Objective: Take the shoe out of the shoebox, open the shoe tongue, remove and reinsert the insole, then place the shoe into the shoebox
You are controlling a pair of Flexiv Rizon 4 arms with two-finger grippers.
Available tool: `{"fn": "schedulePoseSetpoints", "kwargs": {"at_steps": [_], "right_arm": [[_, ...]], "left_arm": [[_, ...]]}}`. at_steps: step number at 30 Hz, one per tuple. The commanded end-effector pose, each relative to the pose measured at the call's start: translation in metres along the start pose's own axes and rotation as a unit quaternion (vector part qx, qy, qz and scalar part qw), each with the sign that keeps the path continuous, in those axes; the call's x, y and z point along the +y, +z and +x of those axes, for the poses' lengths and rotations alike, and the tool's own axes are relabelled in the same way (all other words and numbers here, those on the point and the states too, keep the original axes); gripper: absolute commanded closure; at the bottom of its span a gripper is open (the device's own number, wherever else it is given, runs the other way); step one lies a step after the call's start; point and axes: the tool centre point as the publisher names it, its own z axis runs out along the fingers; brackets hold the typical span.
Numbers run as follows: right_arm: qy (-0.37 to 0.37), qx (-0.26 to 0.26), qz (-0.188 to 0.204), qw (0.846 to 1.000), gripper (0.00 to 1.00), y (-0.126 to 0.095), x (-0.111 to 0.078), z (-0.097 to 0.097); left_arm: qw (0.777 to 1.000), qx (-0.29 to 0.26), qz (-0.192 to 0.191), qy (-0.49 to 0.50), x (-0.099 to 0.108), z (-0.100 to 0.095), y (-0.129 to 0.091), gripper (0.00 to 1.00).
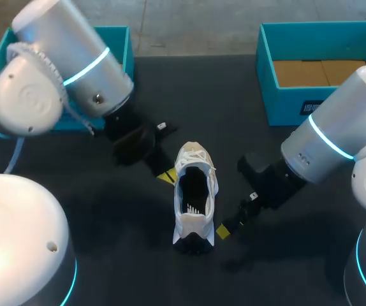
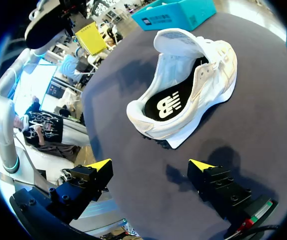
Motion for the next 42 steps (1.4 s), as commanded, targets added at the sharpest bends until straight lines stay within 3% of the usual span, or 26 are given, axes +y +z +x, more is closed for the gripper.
{"fn": "schedulePoseSetpoints", "kwargs": {"at_steps": [1, 4, 21, 34, 42], "right_arm": [[0.001, -0.003, 0.0, 1.0, 0.0, 0.002, 0.0, 0.002], [0.001, -0.003, 0.0, 1.0, 0.0, 0.002, 0.0, 0.002], [0.001, -0.003, 0.0, 1.0, 0.0, 0.002, 0.0, 0.002], [-0.044, -0.044, 0.008, 0.998, 0.0, -0.036, -0.007, -0.016], [-0.075, -0.041, 0.018, 0.996, 0.0, -0.065, -0.023, -0.043]], "left_arm": [[0.994, 0.106, 0.002, 0.006, 0.004, -0.008, -0.006, 1.0], [0.991, 0.13, 0.003, 0.009, 0.009, -0.01, -0.01, 1.0], [0.991, 0.13, 0.003, 0.009, 0.009, -0.01, -0.01, 1.0], [0.984, 0.171, 0.016, 0.054, 0.006, -0.011, 0.008, 1.0], [0.979, 0.187, 0.014, 0.084, 0.007, -0.008, 0.04, 1.0]]}}
